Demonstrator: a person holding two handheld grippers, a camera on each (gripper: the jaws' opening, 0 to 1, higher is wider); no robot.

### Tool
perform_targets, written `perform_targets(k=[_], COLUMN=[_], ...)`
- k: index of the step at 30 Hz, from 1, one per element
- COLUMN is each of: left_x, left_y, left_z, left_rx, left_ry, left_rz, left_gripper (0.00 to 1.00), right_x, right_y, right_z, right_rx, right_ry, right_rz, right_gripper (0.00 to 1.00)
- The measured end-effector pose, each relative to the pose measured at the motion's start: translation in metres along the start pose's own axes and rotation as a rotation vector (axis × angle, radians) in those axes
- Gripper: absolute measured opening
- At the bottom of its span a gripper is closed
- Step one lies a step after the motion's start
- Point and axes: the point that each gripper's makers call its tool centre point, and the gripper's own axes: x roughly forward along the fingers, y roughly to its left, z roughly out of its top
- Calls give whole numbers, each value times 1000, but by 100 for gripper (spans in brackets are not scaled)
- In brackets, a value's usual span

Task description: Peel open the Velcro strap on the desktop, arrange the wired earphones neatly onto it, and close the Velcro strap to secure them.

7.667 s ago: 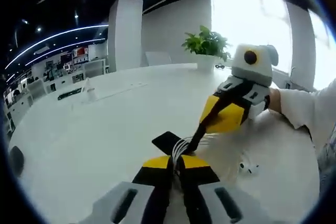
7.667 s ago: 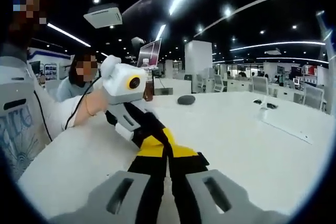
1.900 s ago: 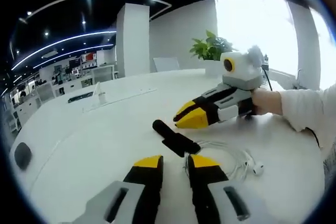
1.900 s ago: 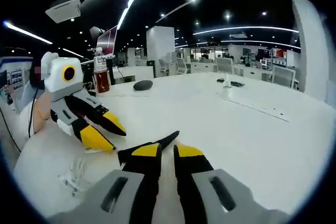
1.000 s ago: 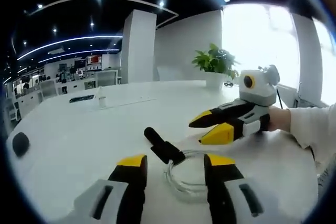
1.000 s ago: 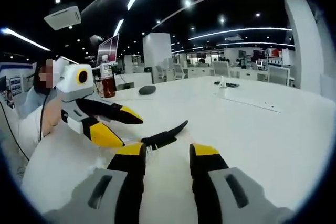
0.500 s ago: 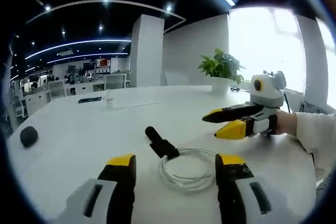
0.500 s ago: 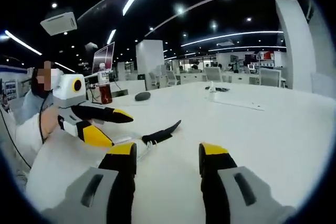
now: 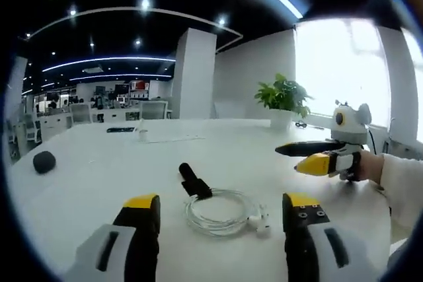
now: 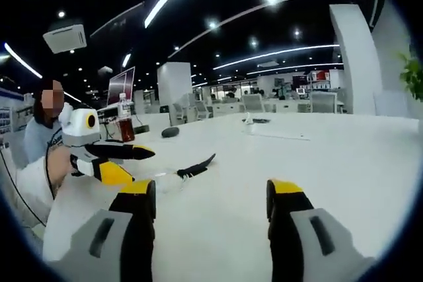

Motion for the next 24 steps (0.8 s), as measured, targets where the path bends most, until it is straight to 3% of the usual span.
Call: perform_targets(k=[4,7,9,19,24], left_x=[-3,-9,-8,-21,-22], left_y=[-7,-20,-18,-18,-20], left_z=[4,6,9,22,21], left_rx=[-22,-17,-7,-38,-37], left_ry=[-33,-56,-74,-192,-202], left_rz=[-1,8,16,107,127], left_gripper=[81,86,87,96,96], right_x=[-16,-28,-37,-74,-86], right_y=[3,-1,-3,-21,-24], right_z=[-1,-2,-3,16,20], right_rx=[19,-34,-49,45,88], right_ry=[-12,-24,-39,-192,-237], right_rz=[-20,-68,-98,-206,-218], right_gripper=[80,83,85,87,87])
